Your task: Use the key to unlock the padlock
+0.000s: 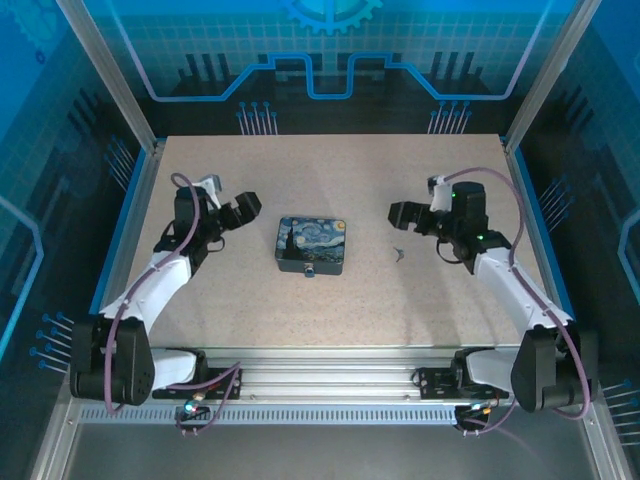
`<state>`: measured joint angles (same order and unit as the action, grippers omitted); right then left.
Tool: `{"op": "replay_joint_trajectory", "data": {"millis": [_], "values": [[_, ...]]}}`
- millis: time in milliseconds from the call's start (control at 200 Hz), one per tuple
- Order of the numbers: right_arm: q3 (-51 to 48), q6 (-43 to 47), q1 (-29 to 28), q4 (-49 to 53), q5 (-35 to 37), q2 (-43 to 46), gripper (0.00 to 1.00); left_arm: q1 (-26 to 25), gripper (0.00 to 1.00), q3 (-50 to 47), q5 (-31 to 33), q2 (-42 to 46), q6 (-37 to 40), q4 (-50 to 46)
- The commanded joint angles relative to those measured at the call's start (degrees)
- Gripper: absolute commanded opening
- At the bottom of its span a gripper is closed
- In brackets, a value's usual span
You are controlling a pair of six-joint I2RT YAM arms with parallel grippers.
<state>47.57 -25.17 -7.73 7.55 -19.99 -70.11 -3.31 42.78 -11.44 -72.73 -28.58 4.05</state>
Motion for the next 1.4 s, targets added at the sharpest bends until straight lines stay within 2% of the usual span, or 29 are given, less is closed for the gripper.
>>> {"op": "replay_joint_trajectory", "data": {"millis": [0,220,520,710,831,1066,1396], "values": [[-1.81,-4.68,-3.09,3.04,-1.88,0.61,0.92,-1.95,0.95,-1.89,-9.37,-3.3,-4.9,-2.42],[-4.21,-9.8,-10.63,-1.07,-0.27,-5.51,0.82,-5.57,0.87,-2.68,-12.26,-10.0,-6.53,-0.87],[-2.24,-13.8,-19.24,-7.35,0.13,-17.17,0.72,-10.26,0.79,-3.1,-13.16,-14.01,-8.81,3.33],[1.29,-14.36,-19.96,-7.83,0.12,-22.6,0.65,-12.24,0.74,-3.11,-16.48,-18.04,-12.93,9.23],[4.53,-14.08,-19.96,-7.52,0.51,-25.39,0.63,-14.42,0.73,-1.21,-16.09,-20.3,-13.81,10.18],[9.41,-12.89,-19.44,-4.41,2.1,-29.76,0.62,-16.38,0.73,3.58,-14.85,-24.54,-14.87,11.08],[8.19,-13.86,-18.95,-5.0,2.57,-29.33,0.63,-16.38,0.75,7.96,-13.74,-27.93,-14.57,9.91]]}}
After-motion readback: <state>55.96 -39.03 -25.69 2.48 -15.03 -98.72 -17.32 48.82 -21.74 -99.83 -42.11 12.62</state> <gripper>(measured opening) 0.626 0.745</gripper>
